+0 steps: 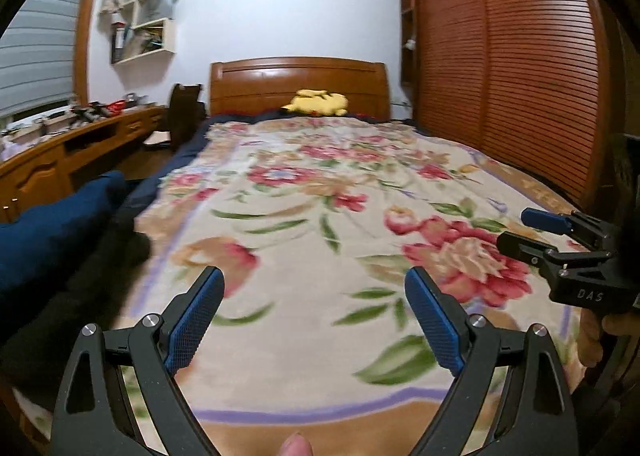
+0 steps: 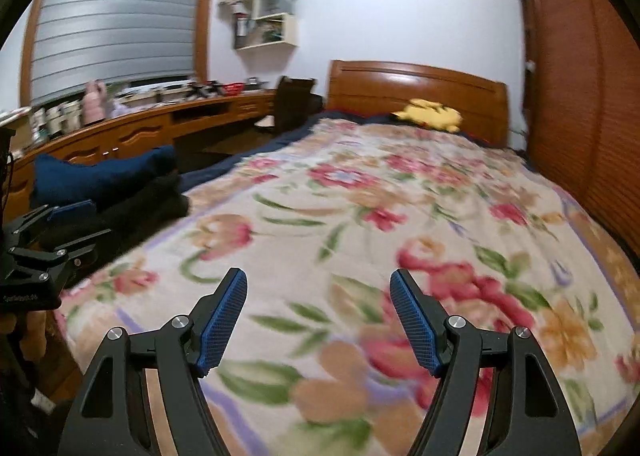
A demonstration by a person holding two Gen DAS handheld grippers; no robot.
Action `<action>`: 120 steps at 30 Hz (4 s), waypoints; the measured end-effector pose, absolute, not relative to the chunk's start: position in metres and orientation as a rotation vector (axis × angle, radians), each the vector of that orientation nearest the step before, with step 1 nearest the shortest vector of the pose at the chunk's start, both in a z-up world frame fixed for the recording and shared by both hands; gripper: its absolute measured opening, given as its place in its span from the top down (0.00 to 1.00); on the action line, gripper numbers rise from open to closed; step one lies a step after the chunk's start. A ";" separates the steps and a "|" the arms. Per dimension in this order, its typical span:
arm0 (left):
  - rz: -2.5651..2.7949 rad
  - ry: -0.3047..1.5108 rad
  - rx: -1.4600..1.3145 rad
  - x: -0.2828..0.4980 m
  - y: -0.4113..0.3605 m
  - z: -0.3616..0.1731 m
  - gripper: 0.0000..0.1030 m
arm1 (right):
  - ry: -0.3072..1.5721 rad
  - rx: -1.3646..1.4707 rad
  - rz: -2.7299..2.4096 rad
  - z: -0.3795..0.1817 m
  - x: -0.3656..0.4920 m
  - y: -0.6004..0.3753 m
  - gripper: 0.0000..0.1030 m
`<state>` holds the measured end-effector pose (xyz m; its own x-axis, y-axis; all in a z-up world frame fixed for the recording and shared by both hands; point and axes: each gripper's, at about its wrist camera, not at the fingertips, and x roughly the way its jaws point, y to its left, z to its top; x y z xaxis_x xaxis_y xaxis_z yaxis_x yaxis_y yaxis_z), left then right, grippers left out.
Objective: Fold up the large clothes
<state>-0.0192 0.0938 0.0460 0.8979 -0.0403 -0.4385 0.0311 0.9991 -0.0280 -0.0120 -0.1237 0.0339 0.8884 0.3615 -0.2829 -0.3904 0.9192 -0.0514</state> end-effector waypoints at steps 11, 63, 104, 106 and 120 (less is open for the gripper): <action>-0.121 0.438 -0.018 -0.011 0.034 0.042 0.10 | 0.251 -0.012 0.285 0.030 -0.053 -0.169 0.26; -0.044 0.408 -0.030 -0.015 0.022 -0.009 0.10 | 0.176 0.005 0.226 -0.013 -0.071 -0.183 0.26; -0.034 0.397 -0.032 -0.016 0.025 -0.009 0.10 | 0.163 0.010 0.231 -0.015 -0.068 -0.189 0.26; -0.035 0.398 -0.033 -0.016 0.025 -0.009 0.10 | 0.164 0.008 0.230 -0.016 -0.067 -0.189 0.26; -0.034 0.398 -0.033 -0.016 0.025 -0.009 0.10 | 0.165 0.005 0.230 -0.017 -0.066 -0.189 0.26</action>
<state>-0.0160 0.0250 -0.0094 0.9214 -0.0397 -0.3865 0.0269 0.9989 -0.0384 -0.0659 -0.1891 -0.0173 0.9602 0.2272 -0.1621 -0.2265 0.9737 0.0235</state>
